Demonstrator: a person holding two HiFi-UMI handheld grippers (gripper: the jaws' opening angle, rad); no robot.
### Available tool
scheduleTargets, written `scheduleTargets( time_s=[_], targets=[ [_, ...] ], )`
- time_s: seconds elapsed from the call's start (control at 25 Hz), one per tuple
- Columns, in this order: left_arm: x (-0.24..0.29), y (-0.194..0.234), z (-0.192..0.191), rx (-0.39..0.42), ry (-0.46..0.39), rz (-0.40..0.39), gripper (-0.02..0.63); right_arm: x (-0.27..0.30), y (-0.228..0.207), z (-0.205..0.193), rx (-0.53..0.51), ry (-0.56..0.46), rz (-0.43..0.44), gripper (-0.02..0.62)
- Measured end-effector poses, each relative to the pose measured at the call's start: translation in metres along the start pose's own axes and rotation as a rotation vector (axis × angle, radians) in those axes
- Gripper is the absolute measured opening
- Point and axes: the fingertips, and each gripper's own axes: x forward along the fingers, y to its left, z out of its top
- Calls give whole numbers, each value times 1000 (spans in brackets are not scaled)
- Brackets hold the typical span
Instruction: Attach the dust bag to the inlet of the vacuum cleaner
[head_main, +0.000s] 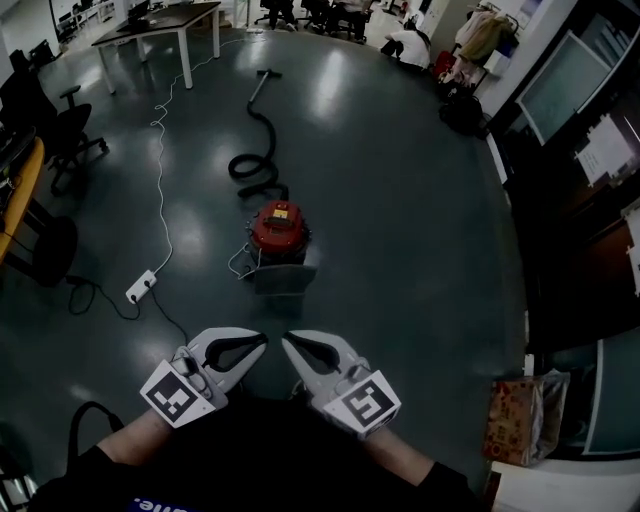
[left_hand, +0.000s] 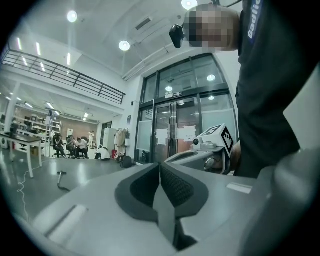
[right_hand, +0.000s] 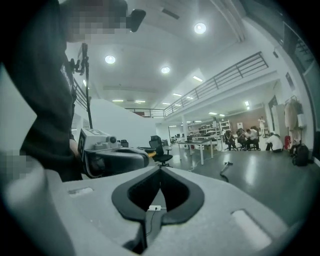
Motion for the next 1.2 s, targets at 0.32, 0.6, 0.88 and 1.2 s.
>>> scheduleTargets(
  time_s=[0.32,0.6,0.88,1.2],
  targets=[
    [8,-22,-3,-12,19,2,0,-25,6,13,3,-93,-11,2],
    [12,-23,-3,-15,18,-4,0,-28,4,7,19,-82,-20,2],
    [13,-23,-5,-6,24,-18,0,-28,3,4,12,-74,-24,2],
    [8,-27,-4,-5,25,-20,1,-30,7,0,17,-52,-25,2]
  ],
)
